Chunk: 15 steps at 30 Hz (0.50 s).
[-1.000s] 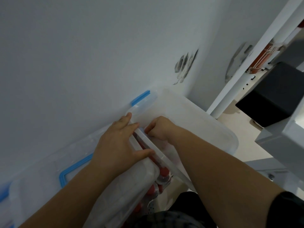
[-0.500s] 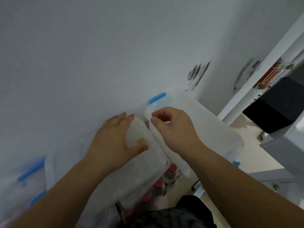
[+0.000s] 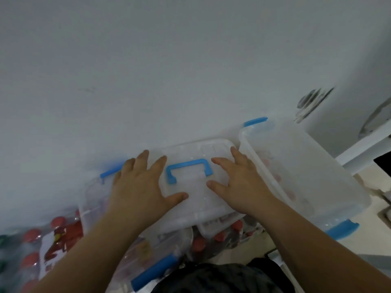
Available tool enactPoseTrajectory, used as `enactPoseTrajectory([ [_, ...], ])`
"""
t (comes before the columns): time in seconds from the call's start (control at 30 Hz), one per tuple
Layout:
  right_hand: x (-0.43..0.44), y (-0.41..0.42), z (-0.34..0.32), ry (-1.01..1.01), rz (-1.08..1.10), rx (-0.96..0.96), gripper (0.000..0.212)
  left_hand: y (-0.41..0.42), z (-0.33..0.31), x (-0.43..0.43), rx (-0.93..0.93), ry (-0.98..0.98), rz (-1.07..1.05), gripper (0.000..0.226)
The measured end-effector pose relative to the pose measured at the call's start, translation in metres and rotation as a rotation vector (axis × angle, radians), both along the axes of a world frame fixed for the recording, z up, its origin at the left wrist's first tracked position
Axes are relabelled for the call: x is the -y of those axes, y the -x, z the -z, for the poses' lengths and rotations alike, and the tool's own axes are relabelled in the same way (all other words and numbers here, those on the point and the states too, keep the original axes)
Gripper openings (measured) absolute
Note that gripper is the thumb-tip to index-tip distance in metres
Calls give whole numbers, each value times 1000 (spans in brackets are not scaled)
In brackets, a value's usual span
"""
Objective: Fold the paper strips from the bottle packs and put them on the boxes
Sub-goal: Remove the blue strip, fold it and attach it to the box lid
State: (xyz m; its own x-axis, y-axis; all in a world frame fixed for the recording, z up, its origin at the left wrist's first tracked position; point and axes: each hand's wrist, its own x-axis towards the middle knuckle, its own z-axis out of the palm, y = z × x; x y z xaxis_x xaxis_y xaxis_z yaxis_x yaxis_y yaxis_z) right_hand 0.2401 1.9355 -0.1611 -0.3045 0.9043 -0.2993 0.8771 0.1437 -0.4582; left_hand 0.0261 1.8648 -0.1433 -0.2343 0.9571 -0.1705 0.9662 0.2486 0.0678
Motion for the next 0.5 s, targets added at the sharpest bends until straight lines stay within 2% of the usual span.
enactPoseTrajectory([
  [0.13,4,6,4,-4,-41,110,79,3,11,8,61,69,-6,110],
  [0.3,7,7,3,-33,-27,126,79,1,14,9,178,-9,-28,112],
  [0.5,18,-3,-31,-142,22,85,82,-2,0,15,210,-132,10,106],
])
